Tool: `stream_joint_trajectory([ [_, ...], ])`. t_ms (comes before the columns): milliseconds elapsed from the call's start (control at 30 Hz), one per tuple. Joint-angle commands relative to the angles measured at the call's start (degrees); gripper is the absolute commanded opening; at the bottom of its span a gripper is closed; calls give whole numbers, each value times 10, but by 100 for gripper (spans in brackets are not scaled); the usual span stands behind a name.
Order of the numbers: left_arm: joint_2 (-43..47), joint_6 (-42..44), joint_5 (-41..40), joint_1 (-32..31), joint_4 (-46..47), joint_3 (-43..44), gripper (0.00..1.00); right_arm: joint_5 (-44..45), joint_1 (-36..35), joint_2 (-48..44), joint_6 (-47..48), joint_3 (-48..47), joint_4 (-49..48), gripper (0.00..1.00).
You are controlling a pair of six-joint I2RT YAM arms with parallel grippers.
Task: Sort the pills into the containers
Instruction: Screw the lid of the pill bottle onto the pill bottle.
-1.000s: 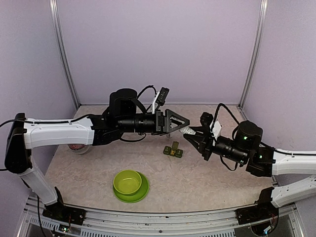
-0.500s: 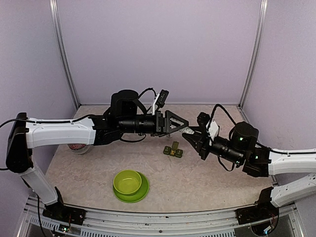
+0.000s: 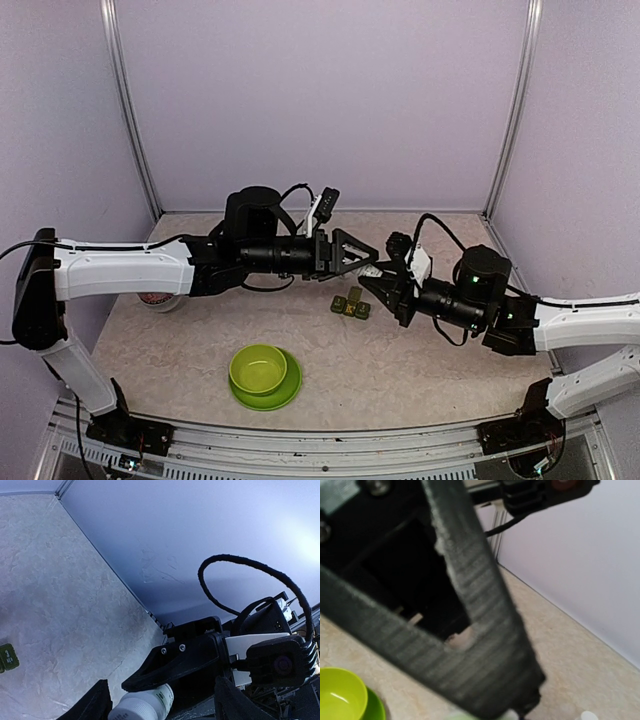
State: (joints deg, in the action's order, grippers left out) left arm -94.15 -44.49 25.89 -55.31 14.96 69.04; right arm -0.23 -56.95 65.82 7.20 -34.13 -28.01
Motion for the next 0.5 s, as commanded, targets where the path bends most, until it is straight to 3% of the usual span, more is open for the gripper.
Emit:
stream_joint_trajectory([
  [0,13,3,17,-6,48,0,68,-3,-4,-4,-2,-2,27,0],
  [467,0,-3,68,16,25,8,60,20,-4,-81,30,16,50,0],
])
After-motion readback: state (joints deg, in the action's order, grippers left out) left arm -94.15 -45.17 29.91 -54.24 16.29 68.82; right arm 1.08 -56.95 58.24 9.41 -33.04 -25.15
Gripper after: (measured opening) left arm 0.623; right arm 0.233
